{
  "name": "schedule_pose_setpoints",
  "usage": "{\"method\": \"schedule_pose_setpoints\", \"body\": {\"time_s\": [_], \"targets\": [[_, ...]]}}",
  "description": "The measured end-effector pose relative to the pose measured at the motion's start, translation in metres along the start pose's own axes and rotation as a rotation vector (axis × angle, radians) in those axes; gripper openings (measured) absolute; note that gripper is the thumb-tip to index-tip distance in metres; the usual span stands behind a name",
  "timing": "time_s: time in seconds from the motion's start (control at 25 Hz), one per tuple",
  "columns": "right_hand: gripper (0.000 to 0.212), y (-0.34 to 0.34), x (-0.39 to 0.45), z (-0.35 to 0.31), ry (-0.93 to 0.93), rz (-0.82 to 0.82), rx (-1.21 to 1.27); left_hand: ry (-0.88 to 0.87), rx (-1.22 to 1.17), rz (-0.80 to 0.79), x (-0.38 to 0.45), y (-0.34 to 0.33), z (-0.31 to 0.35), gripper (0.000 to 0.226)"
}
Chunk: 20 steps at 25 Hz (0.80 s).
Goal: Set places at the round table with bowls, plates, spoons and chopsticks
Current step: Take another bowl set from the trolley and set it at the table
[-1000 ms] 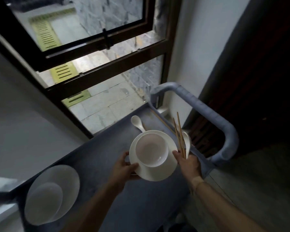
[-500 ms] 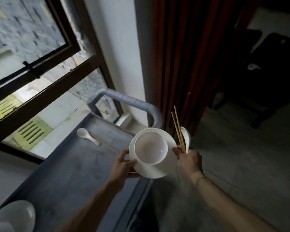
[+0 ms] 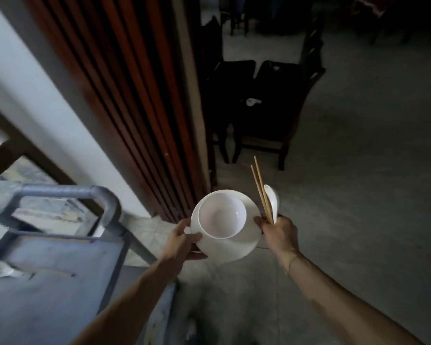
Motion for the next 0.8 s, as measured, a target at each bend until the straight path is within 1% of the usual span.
{"method": "schedule_pose_setpoints", "body": {"time_s": [0.08,0.28,0.4,0.6,0.8], "targets": [[0.022,0.041,0.011,0.018,-0.040,0.068,0.014,-0.015,0.069,-0.066,0.002,-0.049,0.006,0.027],[0.014,0.138,0.037,0.061,-0.126,0.248,0.068,-0.062,0.260,-0.234,0.015,-0.171,0.021,0.027],[0.013,0.191,0.054,0.085,-0.204,0.375,0.076,-0.074,0.360,-0.341,0.025,-0.247,0.023,0.022],[0.012,0.265,0.084,0.126,-0.343,0.588,0.126,-0.133,0.529,-0.536,0.042,-0.375,0.028,0.020],[0.010,0.322,0.125,0.157,-0.479,0.714,0.184,-0.179,0.661,-0.736,0.057,-0.502,0.039,0.019]]}}
Point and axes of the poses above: each hand's wrist, its own x-axis towards the middle knuckle, its own y-axis out of the back of the hand, z = x × y, the point moved 8 cm from there along x, towards the middle knuckle, and after that the axes turned 9 degrees about z, right-handed, at the moved point
